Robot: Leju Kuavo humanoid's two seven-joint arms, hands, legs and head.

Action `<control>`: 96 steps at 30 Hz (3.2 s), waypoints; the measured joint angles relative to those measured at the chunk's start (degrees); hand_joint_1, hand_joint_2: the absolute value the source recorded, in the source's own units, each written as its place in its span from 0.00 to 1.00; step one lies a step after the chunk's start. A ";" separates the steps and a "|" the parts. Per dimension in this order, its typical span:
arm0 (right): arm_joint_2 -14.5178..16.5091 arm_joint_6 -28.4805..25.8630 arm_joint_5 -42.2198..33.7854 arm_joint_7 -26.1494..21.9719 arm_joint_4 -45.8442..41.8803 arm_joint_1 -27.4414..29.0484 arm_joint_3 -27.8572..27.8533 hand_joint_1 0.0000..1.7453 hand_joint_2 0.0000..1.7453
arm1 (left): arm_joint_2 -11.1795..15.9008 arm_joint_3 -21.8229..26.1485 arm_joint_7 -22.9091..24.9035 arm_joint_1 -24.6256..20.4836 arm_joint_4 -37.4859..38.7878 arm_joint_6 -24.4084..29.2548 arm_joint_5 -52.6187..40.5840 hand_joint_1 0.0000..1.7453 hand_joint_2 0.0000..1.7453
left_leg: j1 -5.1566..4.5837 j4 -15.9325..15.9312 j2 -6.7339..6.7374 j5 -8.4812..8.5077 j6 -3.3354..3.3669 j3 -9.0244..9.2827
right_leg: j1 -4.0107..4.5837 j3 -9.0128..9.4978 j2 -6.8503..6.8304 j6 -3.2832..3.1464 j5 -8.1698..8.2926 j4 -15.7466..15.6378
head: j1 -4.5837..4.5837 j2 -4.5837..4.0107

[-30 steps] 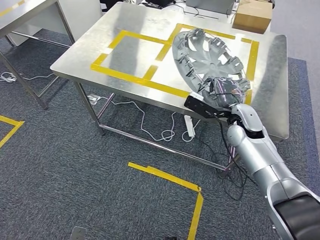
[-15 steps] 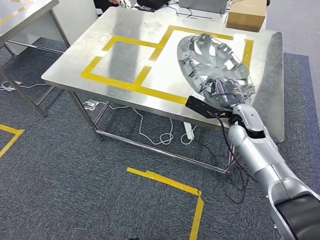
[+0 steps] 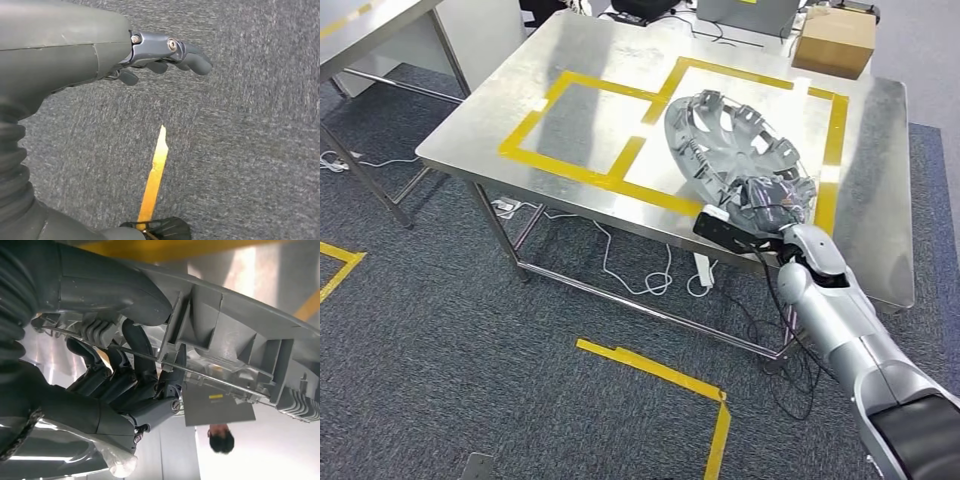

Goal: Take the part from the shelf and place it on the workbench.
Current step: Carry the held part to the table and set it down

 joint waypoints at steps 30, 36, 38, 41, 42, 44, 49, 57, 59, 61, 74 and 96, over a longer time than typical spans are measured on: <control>-0.17 -0.76 -0.02 -0.27 4.81 -1.02 0.02 1.00 1.00 | -0.03 -0.47 0.10 -0.28 0.00 0.00 -0.01 0.00 1.00 | 0.18 0.05 0.32 -0.18 0.02 0.40 | 0.20 0.73 -0.11 0.12 0.68 -1.68 | 0.06 0.00; -0.17 -0.76 0.00 -0.26 4.98 -1.09 0.02 1.00 1.00 | -0.08 -0.47 0.11 -0.23 0.00 -0.02 -0.01 0.00 1.00 | 0.14 0.69 0.04 -1.99 -0.74 1.98 | 0.00 3.55 -0.38 0.46 9.55 -12.29 | 0.07 0.01; -0.17 -0.79 0.00 -0.27 5.00 -1.24 0.03 1.00 1.00 | -0.08 -0.48 0.12 -0.30 0.00 -0.02 -0.01 0.00 1.00 | -0.03 0.89 0.02 -2.31 -1.27 2.05 | 0.20 5.14 -0.31 -0.02 9.29 -14.66 | 0.02 0.00; -0.17 -0.82 0.01 -0.27 4.98 -1.26 0.01 1.00 1.00 | -0.07 -0.48 0.12 -0.34 0.00 -0.02 -0.01 0.00 1.00 | 0.08 1.45 0.12 -3.05 -2.06 2.02 | 0.16 5.67 -0.20 -1.13 8.92 -14.98 | -0.05 0.01; -0.17 -0.82 0.01 -0.26 4.97 -1.29 0.00 1.00 1.00 | -0.05 -0.48 0.11 -0.36 0.00 -0.02 -0.01 0.00 1.00 | 0.14 2.88 0.17 -3.95 -2.40 1.49 | 0.06 5.93 -0.25 -1.47 8.81 -15.06 | -0.15 0.01; -0.17 -0.82 0.01 -0.26 4.96 -1.32 0.00 1.00 1.00 | -0.05 -0.48 0.10 -0.34 0.00 -0.02 -0.01 0.00 1.00 | 0.29 9.28 0.28 -7.02 -2.95 -1.47 | -0.04 6.40 -0.38 -2.02 8.53 -15.12 | -0.31 0.01; -0.17 -0.82 0.01 -0.26 4.96 -1.23 0.07 1.00 1.00 | -0.03 -0.48 0.11 -0.11 0.00 -0.02 -0.01 0.00 1.00 | 0.39 13.70 0.31 -5.15 -2.81 -5.18 | -0.02 7.35 -0.16 -2.12 7.77 -15.10 | -0.33 0.00; -0.17 -0.82 0.00 -0.24 4.97 -1.21 0.03 1.00 1.00 | 0.04 -0.48 0.11 -0.15 0.00 -0.01 -0.01 0.00 1.00 | 0.01 0.53 0.36 -0.31 -0.79 0.02 | 0.09 6.96 -0.02 -0.15 6.37 -14.48 | -0.19 0.01; -0.19 -0.82 -0.01 -0.27 4.99 -1.23 0.02 1.00 1.00 | 0.02 -0.48 0.11 -0.30 0.00 0.01 -0.01 0.00 1.00 | 0.19 0.02 0.35 -0.17 -0.26 0.42 | 0.03 4.21 -0.05 0.03 3.58 -9.01 | -0.04 0.00; -0.21 -0.82 -0.01 -0.28 5.03 -1.10 0.03 1.00 1.00 | -0.03 -0.48 0.10 -0.30 0.00 0.00 -0.01 0.00 1.00 | 0.19 0.03 0.30 -0.30 0.00 0.51 | 0.03 -0.02 -0.02 0.19 0.80 -1.14 | 0.00 0.01; -0.69 -2.50 -2.84 -0.12 4.95 -0.83 -1.41 1.00 1.00 | 0.06 -0.39 0.16 -0.36 0.00 0.85 1.74 0.00 1.00 | 0.17 6.08 0.27 -4.98 -2.65 -0.73 | -0.25 6.27 -0.42 -1.65 8.62 -15.15 | -0.41 0.01; -2.07 -2.90 -3.60 -0.87 4.66 0.62 -4.17 1.00 1.00 | 0.25 -0.37 -0.90 -0.42 0.00 -0.33 1.70 0.00 1.00 | 0.19 0.31 0.29 -0.74 -0.18 1.03 | -0.16 1.52 -0.18 0.50 6.08 -6.19 | -0.28 0.00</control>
